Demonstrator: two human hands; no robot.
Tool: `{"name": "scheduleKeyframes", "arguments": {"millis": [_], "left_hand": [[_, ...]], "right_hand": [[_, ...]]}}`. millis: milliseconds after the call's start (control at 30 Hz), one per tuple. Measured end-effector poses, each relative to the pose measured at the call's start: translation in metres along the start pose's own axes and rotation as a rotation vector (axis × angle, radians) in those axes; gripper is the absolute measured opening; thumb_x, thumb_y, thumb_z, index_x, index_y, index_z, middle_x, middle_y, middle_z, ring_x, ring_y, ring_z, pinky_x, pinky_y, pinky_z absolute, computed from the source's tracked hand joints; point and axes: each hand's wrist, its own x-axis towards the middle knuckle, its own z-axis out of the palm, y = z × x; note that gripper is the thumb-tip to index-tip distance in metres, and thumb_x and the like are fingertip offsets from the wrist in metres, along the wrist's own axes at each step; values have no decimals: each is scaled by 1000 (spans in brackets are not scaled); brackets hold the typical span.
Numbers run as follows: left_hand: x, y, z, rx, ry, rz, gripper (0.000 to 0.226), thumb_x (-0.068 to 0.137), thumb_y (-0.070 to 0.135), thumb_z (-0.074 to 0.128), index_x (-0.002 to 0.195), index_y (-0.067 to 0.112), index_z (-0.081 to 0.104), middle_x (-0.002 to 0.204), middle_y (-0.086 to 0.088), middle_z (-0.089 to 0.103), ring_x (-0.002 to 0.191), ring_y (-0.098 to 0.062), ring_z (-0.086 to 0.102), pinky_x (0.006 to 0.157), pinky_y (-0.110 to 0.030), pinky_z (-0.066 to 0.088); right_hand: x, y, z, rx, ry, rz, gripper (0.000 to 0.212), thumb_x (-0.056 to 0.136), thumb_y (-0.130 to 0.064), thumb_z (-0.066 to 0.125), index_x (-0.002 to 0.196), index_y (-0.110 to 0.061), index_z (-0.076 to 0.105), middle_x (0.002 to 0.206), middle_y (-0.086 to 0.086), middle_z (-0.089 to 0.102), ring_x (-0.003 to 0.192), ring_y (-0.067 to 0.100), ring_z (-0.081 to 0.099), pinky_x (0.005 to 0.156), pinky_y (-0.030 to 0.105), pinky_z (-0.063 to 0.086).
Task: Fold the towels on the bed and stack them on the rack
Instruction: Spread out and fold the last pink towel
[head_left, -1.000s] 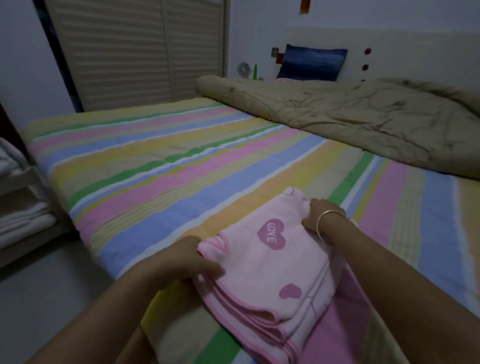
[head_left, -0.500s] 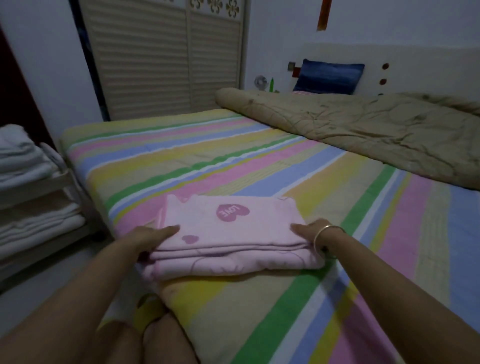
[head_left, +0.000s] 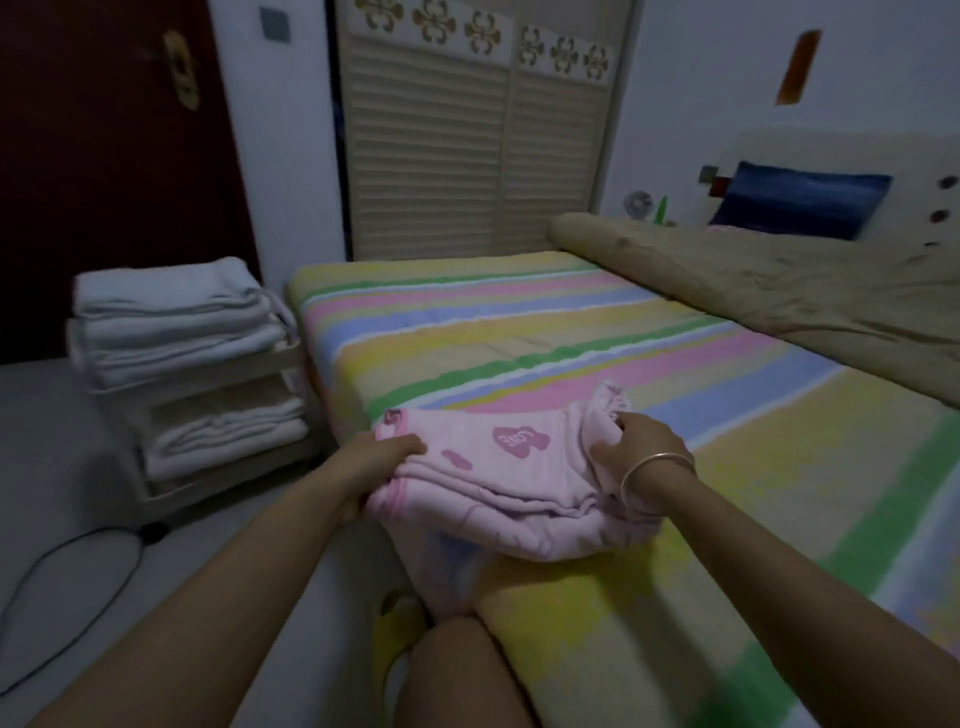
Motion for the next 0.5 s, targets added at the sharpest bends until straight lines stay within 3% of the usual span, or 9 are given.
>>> {"name": "scheduleKeyframes", "arguments": {"millis": [100,200,267,300,400,500], "left_hand": [[10,4,-57,-58,231,48,5,84,1,62,88,3,65,79,-13,68,64,-20,63,51,-22,52],[43,-7,-122,-30,409,101,34,72,13,70,104,3,64,100,-13,68,84,-23,64,73,-29,53],[67,-21,-163,-6,473,120,70,60,24,70,126,5,53,118,-10,63,102,-24,62,88,-35,51],[70,-24,-169,19,487,133,78,63,23,71,134,7,45,123,-6,58,107,-23,58,92,-34,48],[95,-36,-213,100,554,134,89,64,27,67,144,18,29,128,-4,52,114,-27,53,98,-36,43],[110,-35,-252,201,601,131,90,56,33,60,141,23,34,131,-6,55,113,-29,56,100,-42,45]], "right_hand": [[18,-80,30,-22,11,-196,38,82,-41,60,114,-21,60,115,11,64,104,33,60,81,34,46],[37,-170,76,-40,48,-377,36,83,-41,59,110,-17,59,114,8,64,105,31,59,79,33,46],[50,-229,112,-3,71,-472,36,82,-41,60,109,-19,59,113,6,63,106,29,59,80,33,46],[51,-244,121,18,77,-498,36,81,-42,61,109,-20,59,113,6,63,106,29,59,80,33,46],[56,-313,162,84,61,-587,33,80,-41,61,105,-20,58,111,5,62,104,29,59,79,33,46],[58,-362,186,119,50,-665,30,80,-39,61,102,-18,58,109,5,63,102,31,60,76,34,46]]}}
